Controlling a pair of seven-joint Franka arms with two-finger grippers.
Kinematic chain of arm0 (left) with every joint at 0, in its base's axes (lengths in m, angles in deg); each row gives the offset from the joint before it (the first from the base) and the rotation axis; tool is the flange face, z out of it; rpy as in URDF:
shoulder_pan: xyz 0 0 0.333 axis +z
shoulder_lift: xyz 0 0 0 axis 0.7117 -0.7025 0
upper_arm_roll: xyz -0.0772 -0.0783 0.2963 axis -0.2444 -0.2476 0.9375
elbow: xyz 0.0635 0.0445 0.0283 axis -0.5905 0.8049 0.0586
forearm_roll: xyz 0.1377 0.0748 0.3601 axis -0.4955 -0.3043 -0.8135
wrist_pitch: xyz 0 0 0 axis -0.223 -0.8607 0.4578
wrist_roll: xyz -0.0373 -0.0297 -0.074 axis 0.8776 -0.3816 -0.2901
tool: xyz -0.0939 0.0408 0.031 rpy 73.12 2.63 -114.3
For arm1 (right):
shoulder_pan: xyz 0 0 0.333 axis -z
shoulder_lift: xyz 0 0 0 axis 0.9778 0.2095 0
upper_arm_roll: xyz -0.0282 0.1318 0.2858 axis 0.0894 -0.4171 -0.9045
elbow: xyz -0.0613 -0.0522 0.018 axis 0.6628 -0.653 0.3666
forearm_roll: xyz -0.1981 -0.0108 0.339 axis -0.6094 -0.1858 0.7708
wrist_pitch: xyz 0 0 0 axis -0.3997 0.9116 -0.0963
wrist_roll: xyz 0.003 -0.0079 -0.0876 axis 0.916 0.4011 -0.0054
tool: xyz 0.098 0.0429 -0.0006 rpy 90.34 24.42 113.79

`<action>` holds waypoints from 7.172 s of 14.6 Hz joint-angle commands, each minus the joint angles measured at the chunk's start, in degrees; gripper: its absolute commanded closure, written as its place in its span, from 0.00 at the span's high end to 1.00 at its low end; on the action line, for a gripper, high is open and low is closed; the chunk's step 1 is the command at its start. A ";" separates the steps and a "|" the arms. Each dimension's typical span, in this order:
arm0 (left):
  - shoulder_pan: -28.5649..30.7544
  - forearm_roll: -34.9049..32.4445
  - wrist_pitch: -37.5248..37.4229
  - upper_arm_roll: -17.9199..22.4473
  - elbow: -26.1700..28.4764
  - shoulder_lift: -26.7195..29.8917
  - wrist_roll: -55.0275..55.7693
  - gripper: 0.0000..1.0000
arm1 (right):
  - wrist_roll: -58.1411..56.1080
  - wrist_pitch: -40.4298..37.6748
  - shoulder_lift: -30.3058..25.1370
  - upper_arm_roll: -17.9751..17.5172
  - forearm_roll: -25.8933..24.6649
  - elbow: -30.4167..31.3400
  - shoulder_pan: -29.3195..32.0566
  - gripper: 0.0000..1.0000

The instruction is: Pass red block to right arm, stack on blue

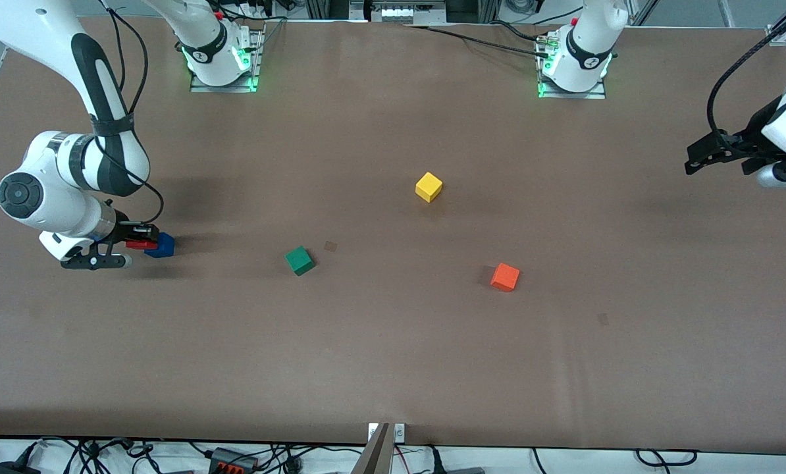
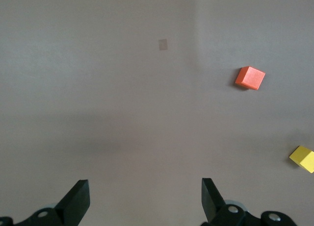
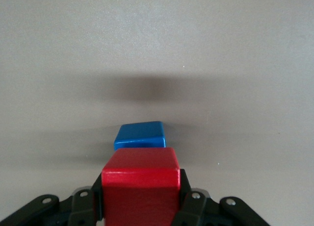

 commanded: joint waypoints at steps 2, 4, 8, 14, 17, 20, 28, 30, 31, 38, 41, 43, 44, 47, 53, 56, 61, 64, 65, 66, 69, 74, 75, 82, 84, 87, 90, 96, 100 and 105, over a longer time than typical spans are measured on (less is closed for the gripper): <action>-0.67 -1.85 -0.16 -0.58 0.37 1.07 0.92 1.00 | 0.61 1.09 -0.33 -0.49 0.99 0.91 0.20 0.00; -0.76 -1.24 0.01 -0.67 -0.07 0.37 1.44 1.00 | 0.61 1.09 -0.33 -0.58 1.08 0.91 0.29 0.00; -0.67 -1.14 -0.69 -0.58 -1.04 0.02 0.83 1.00 | 0.61 1.09 0.02 -0.58 1.34 0.91 0.20 0.00; -0.67 -1.14 -0.86 -0.58 -1.21 -0.16 0.83 1.00 | 0.52 0.48 -0.41 -0.58 1.25 1.70 -0.06 0.00; -0.76 -1.14 -1.04 -0.58 -1.30 -0.25 1.09 1.00 | 0.52 0.48 -0.33 -0.58 1.34 1.61 -0.06 0.00; -0.76 -1.14 -1.04 -0.67 -1.30 -0.16 1.45 1.00 | 0.52 0.39 -0.15 -0.58 1.25 1.70 -0.06 0.00; -0.76 -1.06 -1.92 -0.67 -1.56 -0.16 1.45 1.00 | 1.75 -3.02 -0.85 -0.49 1.25 0.56 -0.06 1.00; -0.76 -1.14 -1.92 -1.02 -2.00 -0.34 1.54 1.00 | 2.80 -6.10 -1.29 -0.49 1.25 -1.55 -0.15 1.00; -0.76 -1.06 -2.01 -1.02 -2.00 -0.34 1.54 1.00 | 3.77 -7.51 -1.64 -0.49 1.25 -3.12 -0.24 1.00; -0.85 -1.06 -2.01 -1.02 -2.00 -0.34 1.62 1.00 | 12.02 -28.32 -2.79 -0.67 1.16 -20.25 -2.69 1.00; -0.85 -1.06 -2.09 -1.02 -2.00 -0.25 1.62 1.00 | 13.36 -33.43 -4.28 -0.67 0.73 -26.32 -2.88 1.00; -0.85 -1.06 -2.09 -1.02 -2.00 -0.25 1.71 1.00 | 13.36 -38.35 -5.33 -0.67 0.90 -30.36 -2.79 1.00; -0.85 -1.06 -2.09 -1.02 -2.00 -0.25 1.62 1.00 | 13.18 -39.50 -5.86 -0.67 0.47 -31.78 -2.79 1.00; -0.76 -1.06 -2.09 -1.02 -2.00 -0.25 1.62 1.00 | 12.65 -42.14 -5.86 -0.49 0.55 -34.94 -2.79 1.00; -0.76 -1.06 -2.44 -1.02 -2.00 -0.34 1.54 1.00 | 12.21 -43.20 -5.78 -0.23 0.46 -36.97 -2.17 1.00; -0.67 -1.06 -2.71 -0.93 -2.00 -0.34 1.45 1.00 | 12.04 -43.12 -5.78 -0.06 0.64 -37.33 -2.17 1.00; -0.67 -1.06 -2.71 -0.93 -2.00 -0.34 1.54 1.00 | 8.53 -42.41 -7.79 -7.92 -0.15 -37.95 7.90 1.00; -0.67 -1.06 -2.71 -0.93 -2.00 -0.34 1.45 1.00 | 8.70 -42.68 -9.11 -18.50 -2.70 -37.16 16.89 1.00; -0.67 -1.06 -2.71 -0.93 -2.00 -0.34 1.45 1.00 | 8.87 -42.59 -9.55 -18.51 -2.79 -36.28 16.81 1.00; -0.67 -1.06 -2.71 -0.93 -2.00 -0.34 1.45 1.00 | 9.13 -42.76 -9.73 -18.51 -2.79 -35.84 16.90 1.00; -0.67 -1.06 -2.71 -0.93 -2.00 -0.34 1.54 1.00 | 7.74 -40.67 -11.48 -18.51 -2.79 -31.90 17.16 1.00; -0.67 -1.06 -2.71 -0.93 -2.00 -0.34 1.45 1.00 | 7.64 -34.06 -21.15 -18.51 -2.79 -17.03 17.08 1.00; -0.67 -1.06 -2.71 -0.93 -2.00 -0.34 1.53 1.00 | 7.56 -34.41 -21.16 -18.51 -2.79 -17.20 17.16 1.00; -0.67 -1.06 -2.71 -0.93 -2.00 -0.34 1.45 1.00 | 7.20 -35.46 -19.14 -18.51 -2.52 -22.21 17.08 1.00; -0.67 -1.06 -2.80 -0.93 -2.00 -0.34 1.45 1.00 | 7.11 -35.73 -19.05 -18.51 -2.53 -22.30 17.17 1.00; -0.67 -1.06 -2.80 -0.93 -2.00 -0.34 1.45 1.00 | 7.11 -35.82 -19.05 -18.60 -2.44 -22.30 16.90 1.00; -0.67 -1.06 -2.71 -0.93 -2.00 -0.34 1.45 1.00 | 7.11 -35.82 -18.96 -18.69 -2.44 -22.30 16.90 1.00; -0.67 -1.06 -2.71 -0.93 -2.00 -0.34 1.45 1.00 | 7.29 -35.82 -18.26 -18.51 -2.00 -22.39 15.58 1.00; -0.58 -1.06 -2.80 -0.93 -2.00 -0.34 1.45 1.00 | 7.12 -35.82 -17.99 -17.11 -2.79 -22.39 13.56 1.00; -0.58 -1.06 -2.80 -0.93 -2.00 -0.34 1.45 1.00 | 7.20 -35.82 -18.08 -15.44 -2.79 -22.39 12.07 1.00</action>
